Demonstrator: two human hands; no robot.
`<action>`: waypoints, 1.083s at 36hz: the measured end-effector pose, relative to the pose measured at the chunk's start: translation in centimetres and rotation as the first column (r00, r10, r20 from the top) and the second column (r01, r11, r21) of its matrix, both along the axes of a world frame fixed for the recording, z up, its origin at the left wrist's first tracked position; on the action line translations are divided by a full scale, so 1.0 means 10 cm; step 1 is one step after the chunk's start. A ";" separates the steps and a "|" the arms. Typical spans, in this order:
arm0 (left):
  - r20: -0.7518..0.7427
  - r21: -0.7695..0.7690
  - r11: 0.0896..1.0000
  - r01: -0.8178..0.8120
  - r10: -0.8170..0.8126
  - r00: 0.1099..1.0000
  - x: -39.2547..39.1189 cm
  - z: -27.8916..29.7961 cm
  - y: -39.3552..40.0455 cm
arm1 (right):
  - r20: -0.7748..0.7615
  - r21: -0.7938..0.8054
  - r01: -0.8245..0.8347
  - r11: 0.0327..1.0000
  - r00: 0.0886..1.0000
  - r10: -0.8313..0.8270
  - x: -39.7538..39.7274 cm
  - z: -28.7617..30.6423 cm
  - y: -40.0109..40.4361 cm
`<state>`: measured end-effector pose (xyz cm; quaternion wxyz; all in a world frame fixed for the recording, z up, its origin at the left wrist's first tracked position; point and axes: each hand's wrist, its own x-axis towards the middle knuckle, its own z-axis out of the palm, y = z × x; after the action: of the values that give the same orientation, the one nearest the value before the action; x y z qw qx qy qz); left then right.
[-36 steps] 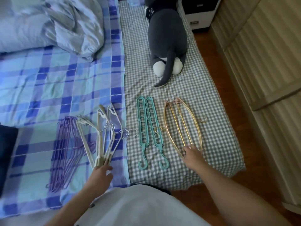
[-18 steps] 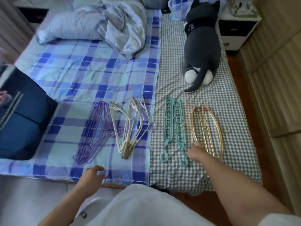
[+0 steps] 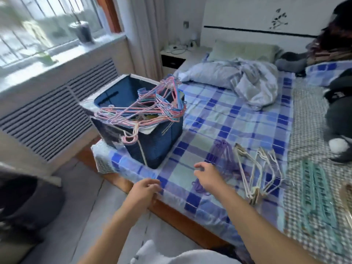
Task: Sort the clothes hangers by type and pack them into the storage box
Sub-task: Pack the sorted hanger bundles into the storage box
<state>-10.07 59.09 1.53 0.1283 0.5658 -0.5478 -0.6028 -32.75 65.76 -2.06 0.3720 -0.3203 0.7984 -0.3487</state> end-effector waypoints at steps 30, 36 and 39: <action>0.416 -0.629 0.634 0.450 -0.215 0.884 -0.08 0.67 -3.10 | -0.491 -0.143 0.212 0.967 0.833 -0.255 -0.06 1.07 -3.07; 0.737 -0.500 0.336 0.798 -0.319 0.596 -0.79 0.44 -3.47 | -0.488 -0.157 0.271 0.950 0.815 -0.313 -0.08 1.16 -3.27; 0.789 -0.380 0.236 0.895 -0.422 0.446 -0.89 0.42 -3.64 | -0.479 -0.170 0.348 0.922 0.789 -0.386 -0.02 1.14 -3.29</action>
<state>-18.98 22.64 5.72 -0.0858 0.2834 -0.9487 -0.1106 -32.94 32.82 9.31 0.0641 -0.2519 0.9011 -0.3471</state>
